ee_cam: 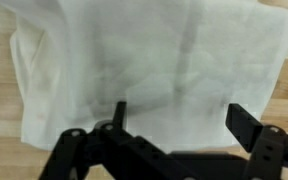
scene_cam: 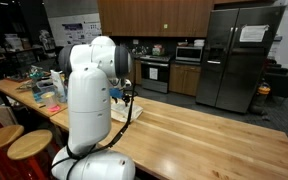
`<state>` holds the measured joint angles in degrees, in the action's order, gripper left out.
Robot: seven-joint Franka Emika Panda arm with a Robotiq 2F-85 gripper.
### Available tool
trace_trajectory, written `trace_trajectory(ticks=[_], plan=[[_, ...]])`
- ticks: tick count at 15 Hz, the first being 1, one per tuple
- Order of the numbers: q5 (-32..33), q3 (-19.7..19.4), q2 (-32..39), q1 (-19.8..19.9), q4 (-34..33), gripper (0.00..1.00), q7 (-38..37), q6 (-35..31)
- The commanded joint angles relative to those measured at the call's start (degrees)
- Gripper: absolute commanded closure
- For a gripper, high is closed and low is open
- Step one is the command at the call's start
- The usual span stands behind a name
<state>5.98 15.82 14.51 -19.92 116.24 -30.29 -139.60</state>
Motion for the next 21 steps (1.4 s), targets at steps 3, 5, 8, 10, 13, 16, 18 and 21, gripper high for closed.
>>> trace_trajectory(ticks=[3, 5, 8, 10, 13, 16, 18, 21], plan=[[-5.02, -0.84, 1.38, -0.08, -0.85, 0.08, 4.44, 2.73], [-4.27, -1.6, 1.36, -0.28, -0.61, 0.12, 4.2, 3.71], [-3.14, -2.86, 1.43, -0.23, -0.27, 0.09, 3.27, 5.28], [-3.27, -3.6, 1.51, 0.12, 0.04, 0.06, 3.31, 5.84], [-3.34, -4.94, 1.3, 0.75, 0.88, 0.04, 3.15, 6.23], [-3.25, -6.33, 0.81, 1.56, 2.13, 0.05, 2.87, 5.89], [-3.26, -7.26, 0.26, 2.33, 3.45, 0.06, 2.47, 5.32], [-2.7, -8.85, -0.55, 3.51, 5.1, 0.05, 1.6, 4.83]])
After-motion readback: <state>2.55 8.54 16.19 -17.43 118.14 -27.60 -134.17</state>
